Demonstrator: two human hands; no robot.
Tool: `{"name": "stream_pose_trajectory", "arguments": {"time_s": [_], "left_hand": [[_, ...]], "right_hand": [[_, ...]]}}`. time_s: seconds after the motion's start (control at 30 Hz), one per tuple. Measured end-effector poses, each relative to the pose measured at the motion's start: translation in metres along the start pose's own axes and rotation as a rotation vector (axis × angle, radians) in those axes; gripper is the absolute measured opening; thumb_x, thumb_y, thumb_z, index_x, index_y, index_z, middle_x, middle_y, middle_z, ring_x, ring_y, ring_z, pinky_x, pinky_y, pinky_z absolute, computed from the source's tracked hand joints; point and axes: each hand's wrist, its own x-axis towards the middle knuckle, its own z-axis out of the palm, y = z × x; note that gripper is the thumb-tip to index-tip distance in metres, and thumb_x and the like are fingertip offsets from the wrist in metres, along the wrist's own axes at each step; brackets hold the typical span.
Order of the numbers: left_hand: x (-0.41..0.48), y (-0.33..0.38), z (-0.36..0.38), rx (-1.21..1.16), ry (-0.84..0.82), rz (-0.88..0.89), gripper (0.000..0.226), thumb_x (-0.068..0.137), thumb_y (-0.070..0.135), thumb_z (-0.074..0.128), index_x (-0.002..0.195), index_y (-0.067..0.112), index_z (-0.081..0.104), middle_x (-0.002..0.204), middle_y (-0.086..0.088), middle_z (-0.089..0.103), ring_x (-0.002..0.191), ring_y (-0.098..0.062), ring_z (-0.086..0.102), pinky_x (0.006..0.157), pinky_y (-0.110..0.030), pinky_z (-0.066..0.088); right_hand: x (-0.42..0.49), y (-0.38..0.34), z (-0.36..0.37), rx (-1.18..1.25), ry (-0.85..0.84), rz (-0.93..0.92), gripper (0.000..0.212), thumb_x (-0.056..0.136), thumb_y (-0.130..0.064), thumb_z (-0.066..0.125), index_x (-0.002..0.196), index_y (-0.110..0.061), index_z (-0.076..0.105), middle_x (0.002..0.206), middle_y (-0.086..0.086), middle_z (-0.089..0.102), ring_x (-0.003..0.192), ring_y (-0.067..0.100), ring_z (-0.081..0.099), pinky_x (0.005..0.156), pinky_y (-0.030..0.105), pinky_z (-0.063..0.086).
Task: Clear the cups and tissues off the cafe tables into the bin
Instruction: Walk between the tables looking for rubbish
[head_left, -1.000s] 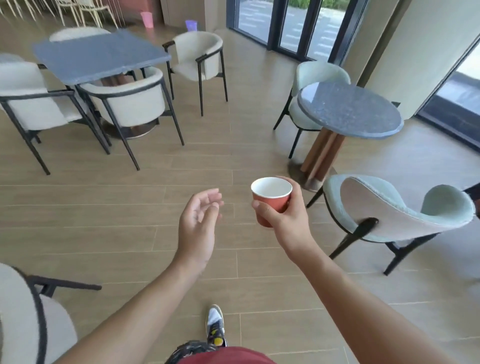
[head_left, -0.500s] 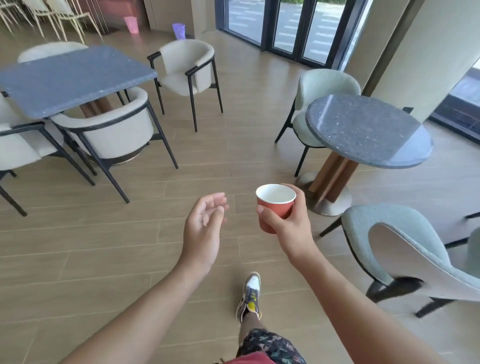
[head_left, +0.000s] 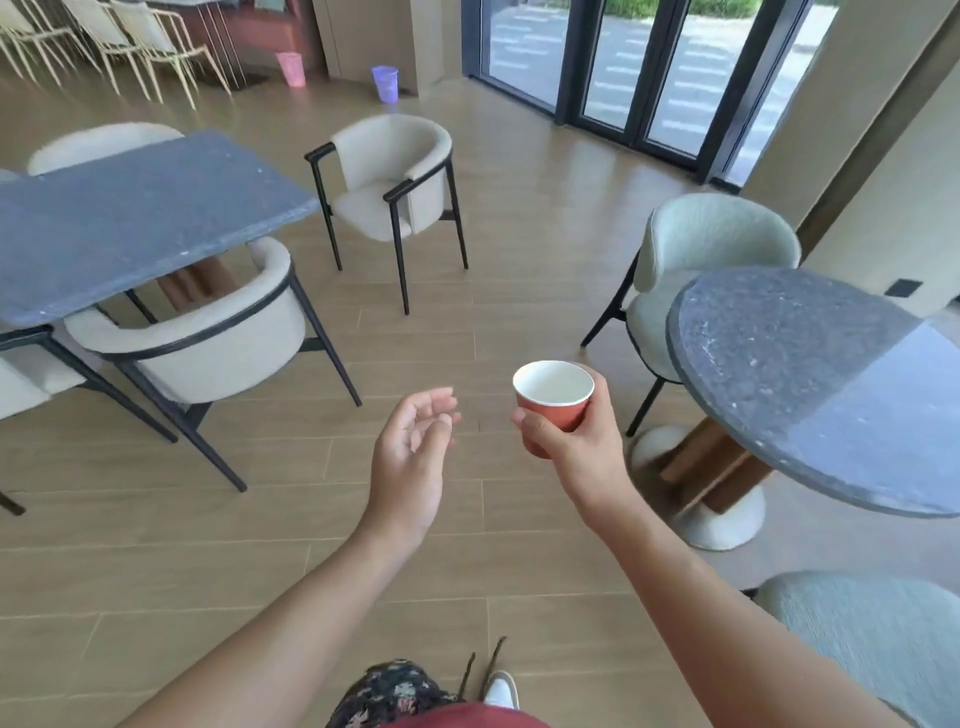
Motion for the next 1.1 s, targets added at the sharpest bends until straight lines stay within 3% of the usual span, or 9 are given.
{"name": "stream_pose_trajectory", "arguments": {"time_s": [0.17,0.27,0.5,0.67,0.77,1.0,1.1], "left_hand": [[0.114,-0.003,0.015,-0.032,0.013,0.012,0.024,0.094,0.020,0.054,0.114,0.021,0.067,0.116,-0.001,0.071,0.110,-0.015,0.069,0.092,-0.037,0.056],[0.192,-0.014,0.018,-0.044,0.010,0.022,0.022,0.098,0.013,0.055,0.114,0.021,0.067,0.115,-0.001,0.071,0.110,-0.015,0.069,0.093,-0.039,0.056],[0.396,-0.025,0.020,-0.021,-0.047,-0.016,0.029,0.104,0.001,0.051,0.114,0.023,0.067,0.110,0.007,0.072,0.106,-0.009,0.069,0.098,-0.045,0.053],[0.519,-0.013,0.032,0.010,-0.116,-0.006,0.027,0.103,0.002,0.051,0.116,0.020,0.067,0.112,0.005,0.071,0.106,-0.009,0.068,0.094,-0.039,0.055],[0.579,-0.012,0.048,0.013,-0.144,-0.010,0.027,0.103,0.000,0.050,0.116,0.019,0.066,0.114,0.002,0.071,0.105,-0.006,0.068,0.091,-0.033,0.055],[0.730,-0.036,0.117,0.022,-0.180,-0.039,0.027,0.103,-0.001,0.050,0.115,0.017,0.066,0.112,0.002,0.070,0.104,-0.008,0.069,0.094,-0.039,0.054],[0.801,-0.049,0.163,0.019,-0.191,-0.045,0.028,0.103,-0.001,0.050,0.112,0.019,0.067,0.110,0.003,0.071,0.104,-0.009,0.069,0.095,-0.040,0.054]], "right_hand": [[0.114,0.002,0.020,-0.056,-0.028,-0.005,0.063,0.077,-0.018,0.090,0.127,-0.027,0.052,0.104,-0.008,0.067,0.081,0.002,0.066,0.071,0.034,0.058],[0.189,0.013,0.042,-0.072,-0.019,-0.001,0.066,0.069,-0.029,0.090,0.125,-0.029,0.054,0.106,-0.007,0.068,0.088,0.009,0.067,0.074,0.040,0.060],[0.372,0.015,0.106,-0.009,-0.010,0.007,0.061,0.072,-0.021,0.087,0.123,-0.019,0.053,0.092,-0.009,0.068,0.076,0.013,0.062,0.066,0.035,0.053],[0.482,0.002,0.133,0.017,0.045,0.013,0.060,0.073,-0.022,0.087,0.123,-0.017,0.054,0.090,-0.009,0.067,0.074,0.014,0.061,0.066,0.035,0.053],[0.539,0.002,0.136,0.013,0.059,0.016,0.058,0.075,-0.024,0.087,0.122,-0.018,0.053,0.093,-0.007,0.067,0.076,0.014,0.062,0.067,0.033,0.052],[0.693,0.015,0.118,0.023,0.089,0.024,0.052,0.077,-0.018,0.086,0.117,-0.019,0.053,0.085,-0.012,0.067,0.069,0.010,0.058,0.060,0.027,0.050],[0.773,0.019,0.098,0.040,0.104,0.026,0.053,0.078,-0.016,0.087,0.118,-0.019,0.052,0.090,-0.006,0.065,0.069,0.008,0.058,0.060,0.026,0.050]]}}
